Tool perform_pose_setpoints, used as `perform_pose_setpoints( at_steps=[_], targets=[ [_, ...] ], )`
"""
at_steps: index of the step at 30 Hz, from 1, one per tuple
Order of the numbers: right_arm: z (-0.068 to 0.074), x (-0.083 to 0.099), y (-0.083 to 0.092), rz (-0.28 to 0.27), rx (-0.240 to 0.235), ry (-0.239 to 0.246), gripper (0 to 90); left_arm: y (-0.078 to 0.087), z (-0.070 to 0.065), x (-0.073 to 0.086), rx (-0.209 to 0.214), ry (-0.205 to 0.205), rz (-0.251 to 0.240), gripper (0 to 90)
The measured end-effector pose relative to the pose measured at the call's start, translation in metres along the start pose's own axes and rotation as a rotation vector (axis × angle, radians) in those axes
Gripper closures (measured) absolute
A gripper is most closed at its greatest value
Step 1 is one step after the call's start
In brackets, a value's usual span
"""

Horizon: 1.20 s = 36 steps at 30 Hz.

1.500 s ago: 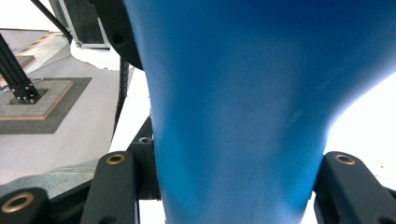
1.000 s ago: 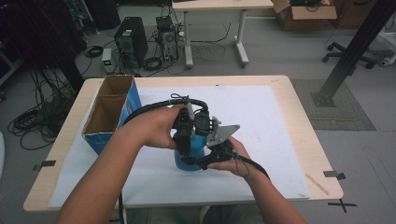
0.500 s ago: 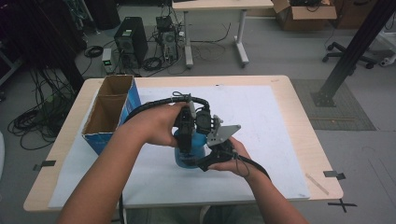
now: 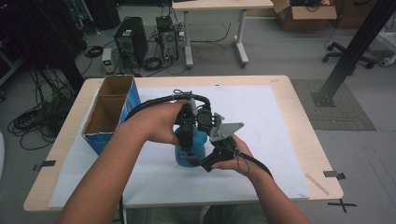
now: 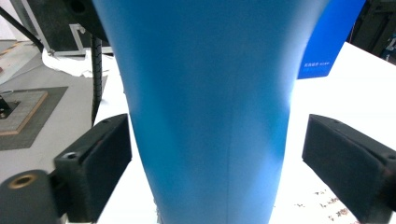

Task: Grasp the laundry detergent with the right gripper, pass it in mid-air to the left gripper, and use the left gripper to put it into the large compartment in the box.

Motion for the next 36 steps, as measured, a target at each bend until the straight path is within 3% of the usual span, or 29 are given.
perform_pose_setpoints(
  at_steps=[9, 14, 23, 29, 30, 32, 35, 36],
  targets=[
    [0.001, -0.001, 0.004, 0.001, -0.03, 0.003, 0.2, 0.001, 0.002, 0.003, 0.012, 0.02, 0.004, 38.9],
    [-0.004, -0.001, 0.017, -0.002, -0.018, 0.008, 0.1, 0.003, 0.007, 0.008, 0.018, 0.067, 0.013, 38.8],
    [-0.016, 0.007, 0.048, 0.038, 0.026, 0.027, 0.2, 0.014, 0.024, 0.022, 0.05, 0.273, 0.038, 38.8],
    [-0.027, 0.015, 0.07, 0.087, 0.063, 0.026, 0.2, 0.023, 0.035, 0.033, 0.085, 0.431, 0.005, 38.8],
    [-0.028, 0.017, 0.074, 0.098, 0.066, 0.019, 0.3, 0.023, 0.035, 0.033, 0.085, 0.431, 0.005, 38.7],
    [-0.032, 0.02, 0.08, 0.117, 0.08, 0.019, 0.2, 0.031, 0.039, 0.039, 0.102, 0.501, -0.014, 38.7],
    [-0.036, 0.023, 0.089, 0.149, 0.087, 0.015, 0.3, 0.039, 0.046, 0.046, 0.12, 0.565, -0.026, 38.7],
    [-0.037, 0.024, 0.092, 0.16, 0.089, 0.016, 0.4, 0.039, 0.046, 0.046, 0.12, 0.565, -0.026, 38.7]
  ],
)
Point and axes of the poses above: each handheld gripper's, and its own axes: y roughly backward along the jaws, x roughly out of its underside, z roughly to its left, the point moved 7 cm from there along -y, roughly forward along the jaws, and after that the axes turned 11 degrees about z, right-handed, at the moved point
